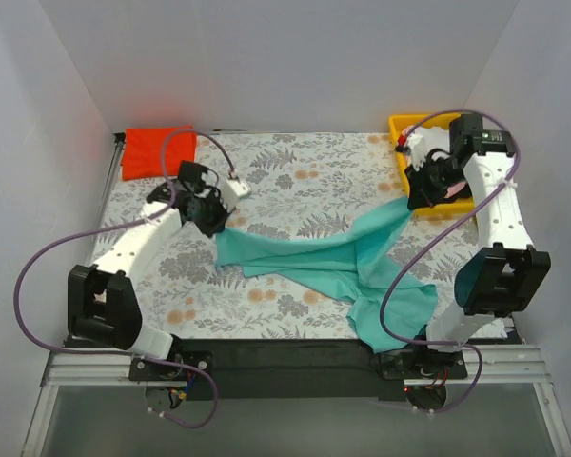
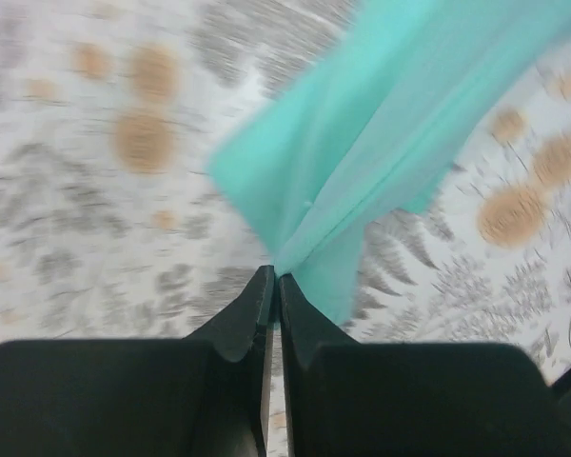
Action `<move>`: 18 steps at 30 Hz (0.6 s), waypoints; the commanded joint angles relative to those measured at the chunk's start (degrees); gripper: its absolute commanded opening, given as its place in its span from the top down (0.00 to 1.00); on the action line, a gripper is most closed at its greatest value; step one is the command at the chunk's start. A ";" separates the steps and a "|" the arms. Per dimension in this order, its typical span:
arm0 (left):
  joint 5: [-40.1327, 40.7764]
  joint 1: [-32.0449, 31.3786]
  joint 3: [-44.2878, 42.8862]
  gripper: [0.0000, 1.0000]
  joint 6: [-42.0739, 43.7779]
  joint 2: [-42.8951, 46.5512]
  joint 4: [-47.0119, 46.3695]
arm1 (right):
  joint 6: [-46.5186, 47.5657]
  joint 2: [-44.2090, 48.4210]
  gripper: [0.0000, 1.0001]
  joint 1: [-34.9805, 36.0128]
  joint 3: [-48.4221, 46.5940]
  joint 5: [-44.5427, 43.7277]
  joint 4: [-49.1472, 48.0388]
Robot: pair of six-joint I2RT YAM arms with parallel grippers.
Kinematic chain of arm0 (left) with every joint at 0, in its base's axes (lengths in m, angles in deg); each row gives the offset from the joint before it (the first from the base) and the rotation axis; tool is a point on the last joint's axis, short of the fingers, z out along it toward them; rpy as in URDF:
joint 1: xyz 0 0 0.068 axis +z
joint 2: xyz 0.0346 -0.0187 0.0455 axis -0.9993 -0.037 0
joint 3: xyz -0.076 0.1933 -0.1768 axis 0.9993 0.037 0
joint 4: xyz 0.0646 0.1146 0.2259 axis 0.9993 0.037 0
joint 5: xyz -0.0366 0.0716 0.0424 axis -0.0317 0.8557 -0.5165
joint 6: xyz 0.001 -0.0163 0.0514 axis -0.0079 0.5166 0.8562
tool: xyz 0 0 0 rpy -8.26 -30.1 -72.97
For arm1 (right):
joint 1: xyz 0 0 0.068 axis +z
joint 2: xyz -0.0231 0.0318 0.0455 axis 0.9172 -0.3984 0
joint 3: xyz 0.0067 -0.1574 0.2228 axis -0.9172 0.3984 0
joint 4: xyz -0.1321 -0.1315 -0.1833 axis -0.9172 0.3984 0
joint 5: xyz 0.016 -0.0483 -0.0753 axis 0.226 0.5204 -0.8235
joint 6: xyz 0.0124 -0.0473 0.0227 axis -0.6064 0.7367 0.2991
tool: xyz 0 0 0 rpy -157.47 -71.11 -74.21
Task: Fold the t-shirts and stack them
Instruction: Flatten the tshirt out
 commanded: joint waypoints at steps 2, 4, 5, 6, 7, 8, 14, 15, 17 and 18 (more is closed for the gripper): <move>-6.31 12.75 -21.59 1.00 -10.76 -5.56 1.03 | -8.52 -4.35 0.99 -1.78 -20.92 5.61 -2.02; -6.32 13.92 -27.95 1.00 -12.63 -7.77 2.09 | -13.78 -7.68 0.99 -1.78 -33.45 7.37 -3.43; -5.97 14.10 -32.42 1.00 -14.73 -8.74 1.57 | -15.38 -8.75 0.99 -1.78 -37.54 7.55 -4.22; -5.09 14.19 -34.64 1.00 -15.53 -8.92 1.13 | -16.70 -9.80 0.99 -1.78 -41.32 7.38 -5.53; -4.30 14.27 -36.49 1.00 -16.32 -8.84 0.43 | -18.10 -10.86 0.99 -1.78 -47.89 6.42 -6.24; -3.77 14.27 -38.17 1.00 -17.11 -8.40 0.07 | -19.34 -10.52 0.99 -1.78 -49.08 5.63 -7.38; -1.31 14.45 -42.06 1.00 -22.21 1.32 -3.52 | -21.37 8.97 0.99 -1.78 -31.22 -1.58 -28.37; -0.87 14.45 -41.18 1.00 -22.91 3.36 -4.32 | -21.89 11.78 0.99 -1.78 -29.34 -3.07 -30.57; 1.67 14.45 -38.37 1.00 -23.53 9.40 -6.77 | -22.42 19.08 0.99 -1.78 -25.82 -5.01 -36.20; 2.73 14.45 -37.31 1.00 -23.88 11.62 -7.57 | -22.60 21.28 0.99 -1.78 -23.28 -6.15 -37.96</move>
